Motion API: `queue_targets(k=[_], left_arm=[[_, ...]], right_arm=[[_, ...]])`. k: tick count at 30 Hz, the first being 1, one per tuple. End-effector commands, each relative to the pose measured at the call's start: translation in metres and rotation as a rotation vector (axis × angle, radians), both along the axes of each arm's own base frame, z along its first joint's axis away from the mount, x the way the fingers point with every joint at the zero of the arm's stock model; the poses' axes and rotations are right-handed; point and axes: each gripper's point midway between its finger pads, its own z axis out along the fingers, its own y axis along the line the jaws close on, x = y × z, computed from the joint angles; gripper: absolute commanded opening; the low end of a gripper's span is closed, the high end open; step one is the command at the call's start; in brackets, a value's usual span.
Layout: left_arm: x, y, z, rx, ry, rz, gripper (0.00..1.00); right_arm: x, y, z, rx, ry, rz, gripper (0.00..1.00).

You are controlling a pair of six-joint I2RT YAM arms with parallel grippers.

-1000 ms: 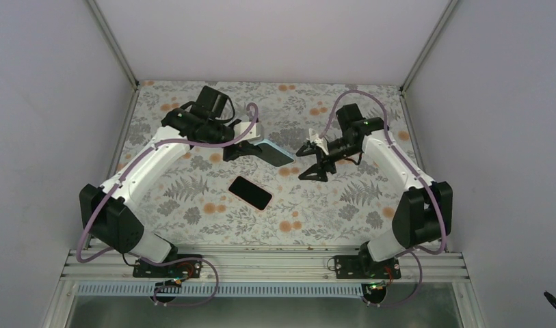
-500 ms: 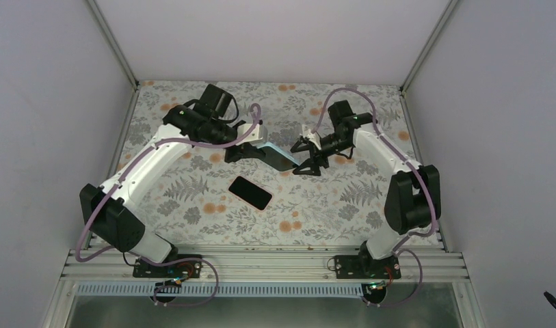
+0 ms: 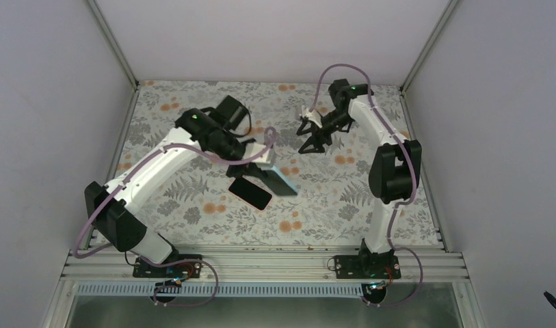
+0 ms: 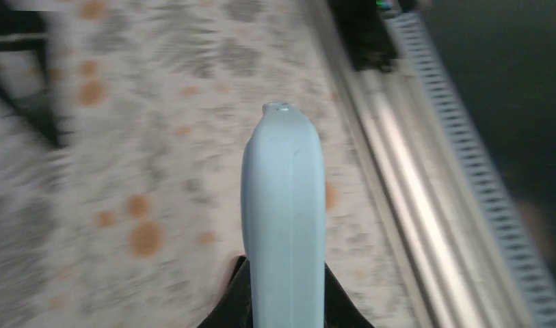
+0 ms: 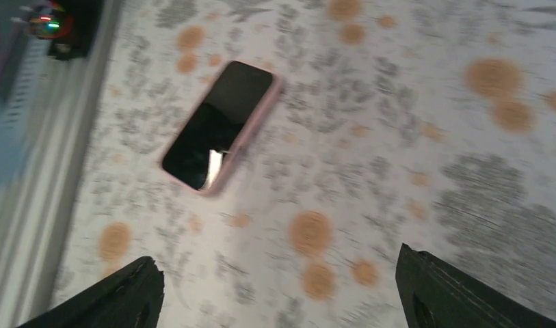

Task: Take the phone out of the phone case
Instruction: Remove the phone case from the phone.

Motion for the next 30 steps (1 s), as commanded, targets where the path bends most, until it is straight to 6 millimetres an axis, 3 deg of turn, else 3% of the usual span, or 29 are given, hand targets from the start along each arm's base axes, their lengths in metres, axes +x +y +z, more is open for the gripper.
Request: queue_targets(k=[1, 4, 6, 12, 16, 21, 30], left_arm=[[-0.068, 0.002, 0.005, 0.021, 0.181, -0.153, 0.02], [-0.067, 0.004, 0.008, 0.019, 0.148, -0.140, 0.02], [-0.063, 0.003, 0.011, 0.012, 0.122, -0.127, 0.02], [-0.047, -0.004, 0.018, -0.007, 0.065, -0.103, 0.02], [-0.041, -0.010, 0.012, 0.004, 0.087, -0.109, 0.02], [-0.036, -0.012, 0.004, 0.021, 0.089, -0.102, 0.02], [-0.030, -0.015, 0.008, 0.013, 0.082, -0.091, 0.02]], right_arm=[[0.057, -0.038, -0.004, -0.053, -0.090, -0.110, 0.87], [0.072, -0.054, -0.003, -0.038, -0.088, -0.163, 0.86], [0.059, -0.054, -0.008, -0.042, -0.061, -0.155, 0.85], [-0.041, -0.037, -0.017, -0.067, -0.051, -0.048, 0.84], [-0.084, -0.020, 0.001, 0.002, -0.124, -0.026, 0.84], [-0.106, -0.008, 0.017, 0.073, -0.130, -0.016, 0.84], [-0.131, 0.007, 0.002, 0.075, -0.043, 0.044, 0.81]])
